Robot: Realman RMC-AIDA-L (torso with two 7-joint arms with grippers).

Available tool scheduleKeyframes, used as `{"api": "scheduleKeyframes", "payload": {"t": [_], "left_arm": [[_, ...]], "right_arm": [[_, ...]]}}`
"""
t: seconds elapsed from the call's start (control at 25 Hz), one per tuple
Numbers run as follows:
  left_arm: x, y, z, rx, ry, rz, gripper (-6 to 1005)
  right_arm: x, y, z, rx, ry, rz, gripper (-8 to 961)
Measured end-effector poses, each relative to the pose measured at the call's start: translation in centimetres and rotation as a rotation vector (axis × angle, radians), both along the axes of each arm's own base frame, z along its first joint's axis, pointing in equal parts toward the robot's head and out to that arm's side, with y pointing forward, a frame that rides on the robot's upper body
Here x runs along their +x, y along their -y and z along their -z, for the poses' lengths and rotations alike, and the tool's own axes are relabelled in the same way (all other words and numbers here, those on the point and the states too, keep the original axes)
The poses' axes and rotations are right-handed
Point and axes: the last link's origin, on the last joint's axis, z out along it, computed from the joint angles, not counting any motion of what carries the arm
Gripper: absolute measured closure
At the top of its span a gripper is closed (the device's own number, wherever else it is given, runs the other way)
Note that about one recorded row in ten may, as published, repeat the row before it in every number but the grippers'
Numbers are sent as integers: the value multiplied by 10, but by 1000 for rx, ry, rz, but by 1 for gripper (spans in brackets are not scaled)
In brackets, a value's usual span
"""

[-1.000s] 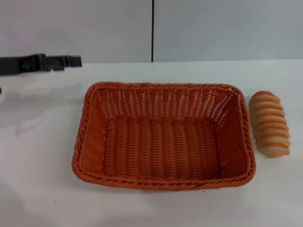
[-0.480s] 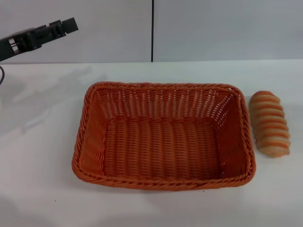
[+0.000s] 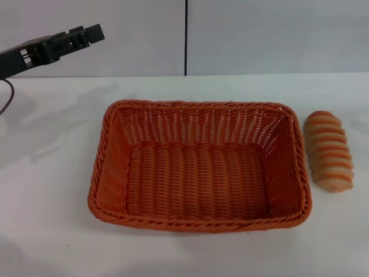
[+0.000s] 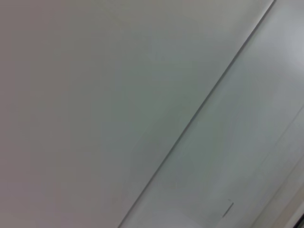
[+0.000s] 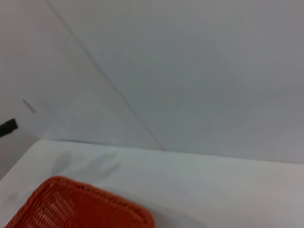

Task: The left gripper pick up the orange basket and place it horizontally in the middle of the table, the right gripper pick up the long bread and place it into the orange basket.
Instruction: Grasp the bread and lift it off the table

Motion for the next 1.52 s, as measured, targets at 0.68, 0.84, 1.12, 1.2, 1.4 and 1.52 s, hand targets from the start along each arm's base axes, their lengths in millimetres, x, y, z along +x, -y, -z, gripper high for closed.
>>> {"api": "scheduleKeyframes", "payload": {"t": [0.68,0.84,1.12,1.2,1.4,1.52], "left_arm": [[-4,3,14,-24,5,-4,186],[-5,5,16,-30,4,-8,186],[-8,9,17,-43,11,-16,186],[-11,13,17,-51,19,-22,186],[-12,15,17,-52,23,-26,186],[-13,16,17,-53,24,-24,186]], "right_arm": [[3,-28,69,-146,235,71,152],[-1,-31,87,-174,259,51,151],[-10,-36,107,-202,279,26,151],[-10,-37,108,-210,281,28,152],[-9,-36,113,-245,295,39,153],[-10,-37,115,-252,300,38,153]]}}
